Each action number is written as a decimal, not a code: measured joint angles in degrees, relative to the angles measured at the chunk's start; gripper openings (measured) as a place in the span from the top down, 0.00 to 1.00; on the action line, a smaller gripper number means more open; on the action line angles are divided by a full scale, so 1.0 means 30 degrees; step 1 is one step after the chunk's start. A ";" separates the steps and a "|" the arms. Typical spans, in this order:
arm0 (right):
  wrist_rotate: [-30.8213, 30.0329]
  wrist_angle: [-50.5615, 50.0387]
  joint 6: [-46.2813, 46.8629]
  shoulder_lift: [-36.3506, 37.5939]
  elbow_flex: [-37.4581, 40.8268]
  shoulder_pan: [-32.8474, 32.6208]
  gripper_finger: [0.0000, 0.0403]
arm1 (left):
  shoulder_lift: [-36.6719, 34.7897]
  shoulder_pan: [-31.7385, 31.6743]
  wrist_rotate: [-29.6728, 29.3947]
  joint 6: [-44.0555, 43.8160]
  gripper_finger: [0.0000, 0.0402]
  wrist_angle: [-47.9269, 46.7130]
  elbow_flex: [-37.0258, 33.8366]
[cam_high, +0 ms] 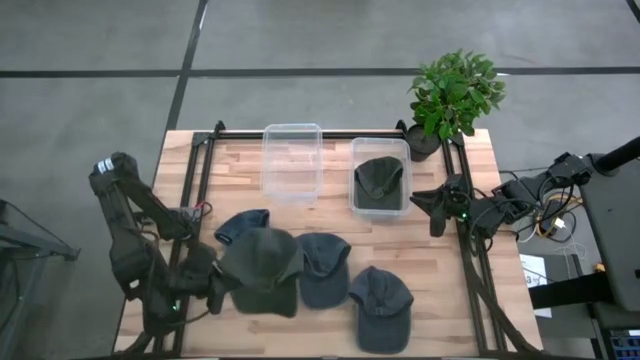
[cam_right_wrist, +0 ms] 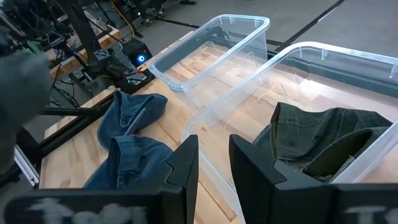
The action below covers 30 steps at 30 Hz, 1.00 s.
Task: Pick & Place hat
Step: Put the green cap into the right transparent bin
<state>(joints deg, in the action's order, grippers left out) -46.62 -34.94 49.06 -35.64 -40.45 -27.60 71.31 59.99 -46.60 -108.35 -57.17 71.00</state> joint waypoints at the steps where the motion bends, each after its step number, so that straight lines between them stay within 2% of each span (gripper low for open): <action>1: 0.0002 0.0003 0.0000 0.0000 0.0000 -0.0002 0.79 | -0.0135 0.0000 -0.0727 0.0597 0.99 0.0244 0.0000; 9: 0.0002 0.0009 -0.0015 -0.0013 0.0000 -0.0005 0.79 | -0.1139 0.0000 -0.4622 0.6772 0.99 0.3155 0.0000; 16: 0.0002 0.0017 -0.0011 -0.0029 0.0000 -0.0005 0.79 | -0.1799 0.0000 -0.5682 1.3258 0.99 0.7306 -0.0007; 21: 0.0002 0.0009 -0.0008 -0.0029 0.0000 -0.0005 0.79 | -0.1842 0.0000 -0.5673 1.7611 0.99 1.0224 -0.0007; 24: 0.0002 0.0006 -0.0007 -0.0029 0.0000 -0.0005 0.79 | -0.1850 0.0000 -0.5652 1.8689 0.99 1.1075 -0.0007; 30: 0.0002 0.0002 0.0053 -0.0029 0.0000 -0.0005 0.79 | -0.1821 -0.0051 -0.5573 1.8812 0.99 1.1204 -0.0031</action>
<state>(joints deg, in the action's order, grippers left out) -46.61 -34.94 49.22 -35.73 -40.45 -27.62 65.84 59.83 -63.31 -51.91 -23.55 70.91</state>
